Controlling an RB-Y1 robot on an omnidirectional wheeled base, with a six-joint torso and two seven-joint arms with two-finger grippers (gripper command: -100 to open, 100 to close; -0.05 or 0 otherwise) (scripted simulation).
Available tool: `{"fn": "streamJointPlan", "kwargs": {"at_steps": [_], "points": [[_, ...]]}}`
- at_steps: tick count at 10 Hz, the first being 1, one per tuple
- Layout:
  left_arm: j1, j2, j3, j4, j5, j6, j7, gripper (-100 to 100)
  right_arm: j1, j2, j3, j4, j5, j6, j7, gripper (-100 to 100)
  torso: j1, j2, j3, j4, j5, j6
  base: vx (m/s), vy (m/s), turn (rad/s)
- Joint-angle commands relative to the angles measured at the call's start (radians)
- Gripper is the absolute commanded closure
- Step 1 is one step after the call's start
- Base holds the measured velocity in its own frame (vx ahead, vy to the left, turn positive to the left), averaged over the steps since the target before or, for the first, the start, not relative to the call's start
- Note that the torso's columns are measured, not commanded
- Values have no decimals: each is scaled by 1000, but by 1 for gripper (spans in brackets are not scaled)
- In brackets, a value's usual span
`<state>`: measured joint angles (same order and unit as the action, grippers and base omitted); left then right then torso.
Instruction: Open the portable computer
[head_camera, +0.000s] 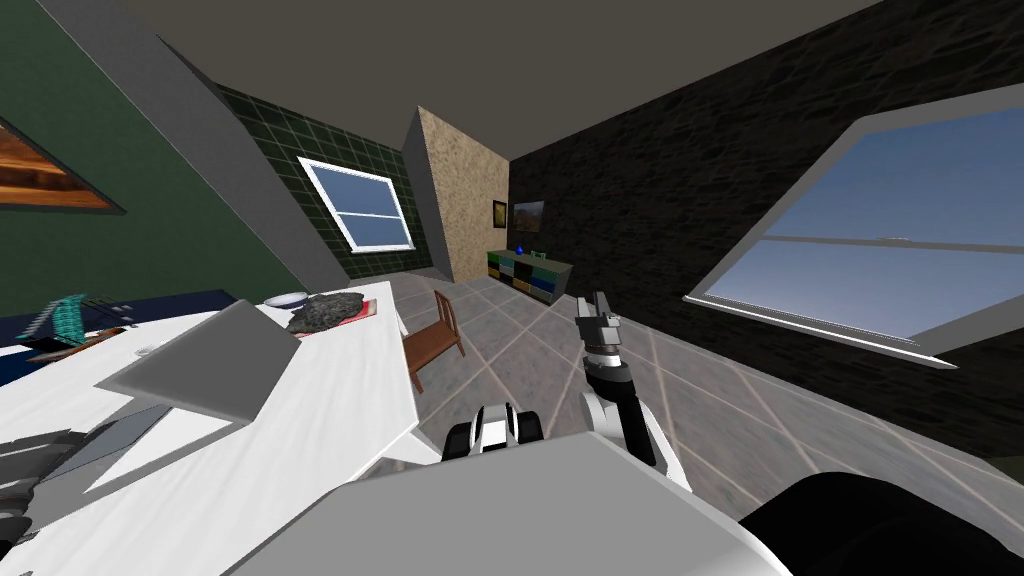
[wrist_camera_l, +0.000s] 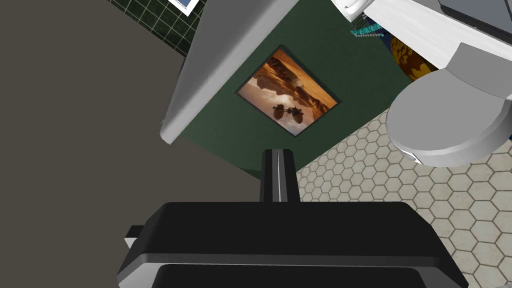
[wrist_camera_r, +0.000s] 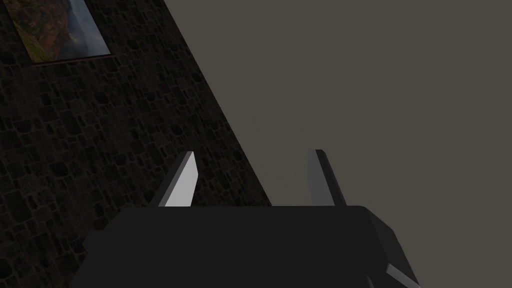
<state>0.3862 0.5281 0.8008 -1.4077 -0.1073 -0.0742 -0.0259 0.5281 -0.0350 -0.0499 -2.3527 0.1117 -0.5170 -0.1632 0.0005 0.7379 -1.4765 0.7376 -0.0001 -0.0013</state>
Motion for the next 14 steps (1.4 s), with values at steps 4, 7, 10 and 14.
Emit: {"fn": "streamJointPlan", "kwargs": {"at_steps": [4,7,10,14], "points": [[-165,-99,-7,39,-81,30,-36,100,0,0,0,0,0,0,0,0,-1,-2,-1,0,0,2,-18,11,-49],[-212,-99,-7,39,-81,30,-36,100,0,0,0,0,0,0,0,0,-1,0,0,0,0,1,1,-7,26],[-212,-99,-7,39,-81,30,-36,100,0,0,0,0,0,0,0,0,1,-1,0,0,0,3,-9,7,-26],[-238,-64,-21,30,-41,89,6,100,0,0,0,0,0,0,0,0,1,4,3,1,0,2,-56,13,-47]]}}
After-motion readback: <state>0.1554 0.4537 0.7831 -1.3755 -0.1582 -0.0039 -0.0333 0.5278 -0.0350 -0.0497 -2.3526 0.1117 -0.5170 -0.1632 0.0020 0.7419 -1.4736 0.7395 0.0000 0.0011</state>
